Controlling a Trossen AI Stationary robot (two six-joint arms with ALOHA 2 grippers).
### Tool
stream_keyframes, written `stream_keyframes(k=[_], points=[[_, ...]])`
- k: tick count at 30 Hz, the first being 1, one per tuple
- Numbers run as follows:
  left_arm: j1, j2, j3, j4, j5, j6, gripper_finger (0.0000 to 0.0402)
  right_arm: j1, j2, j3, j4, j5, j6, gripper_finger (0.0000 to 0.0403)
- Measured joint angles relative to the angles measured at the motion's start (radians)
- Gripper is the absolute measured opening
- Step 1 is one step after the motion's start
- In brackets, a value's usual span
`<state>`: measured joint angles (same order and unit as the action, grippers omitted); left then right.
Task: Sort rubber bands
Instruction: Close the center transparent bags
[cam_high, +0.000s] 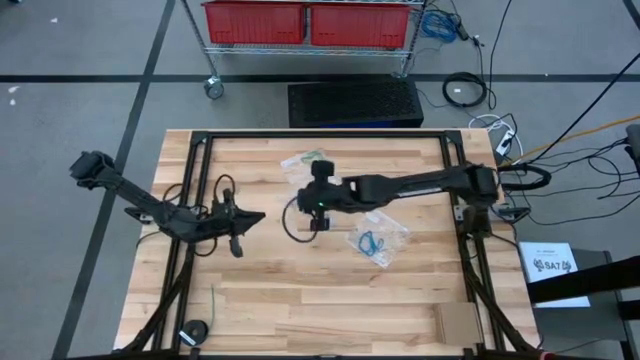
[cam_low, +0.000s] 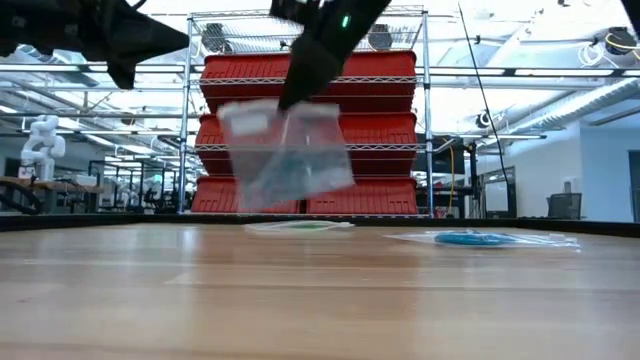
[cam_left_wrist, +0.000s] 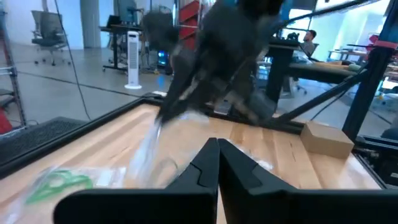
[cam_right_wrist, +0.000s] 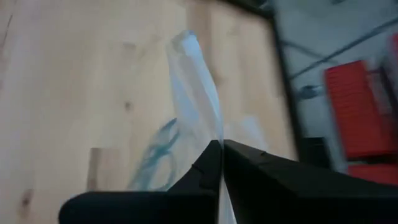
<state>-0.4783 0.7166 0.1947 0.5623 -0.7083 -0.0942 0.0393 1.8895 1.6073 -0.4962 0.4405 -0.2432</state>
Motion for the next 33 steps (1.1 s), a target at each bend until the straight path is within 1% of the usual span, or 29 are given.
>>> stream_keyframes(k=[3, 6, 8, 11, 15, 18, 19, 21, 27, 33], points=[[0.021, 0.002, 0.0, -0.002, 0.031, -0.004, 0.0016, 0.049, -0.053, 0.0, 0.0, 0.111, -0.002, 0.0001], [0.045, 0.003, 0.002, 0.007, 0.078, -0.009, 0.0036, 0.091, -0.08, 0.001, 0.008, 0.157, -0.002, 0.0001], [0.061, 0.003, 0.009, 0.008, 0.112, -0.054, 0.0054, 0.116, -0.083, 0.001, 0.011, 0.19, -0.004, 0.0], [0.08, 0.003, 0.021, 0.005, 0.126, -0.108, 0.0087, 0.143, -0.083, 0.001, 0.022, 0.241, -0.018, 0.0], [0.093, 0.003, 0.042, 0.006, 0.134, -0.11, 0.0125, 0.156, -0.073, 0.001, 0.046, 0.245, -0.031, 0.0], [0.103, 0.019, 0.057, 0.006, 0.141, -0.11, 0.0142, 0.159, -0.072, 0.001, 0.076, 0.246, -0.045, 0.0], [0.107, 0.026, 0.062, 0.006, 0.16, -0.11, 0.0146, 0.159, -0.073, 0.002, 0.082, 0.246, -0.051, 0.0], [0.116, 0.048, 0.075, 0.006, 0.189, -0.11, 0.0149, 0.159, -0.073, 0.002, 0.087, 0.245, -0.061, 0.0], [0.157, 0.122, 0.105, 0.001, 0.193, -0.106, 0.015, 0.159, -0.073, 0.002, 0.104, 0.247, -0.079, 0.0], [0.174, 0.137, 0.116, 0.003, 0.195, -0.101, 0.015, 0.159, -0.073, 0.002, 0.104, 0.245, -0.084, 0.0]])
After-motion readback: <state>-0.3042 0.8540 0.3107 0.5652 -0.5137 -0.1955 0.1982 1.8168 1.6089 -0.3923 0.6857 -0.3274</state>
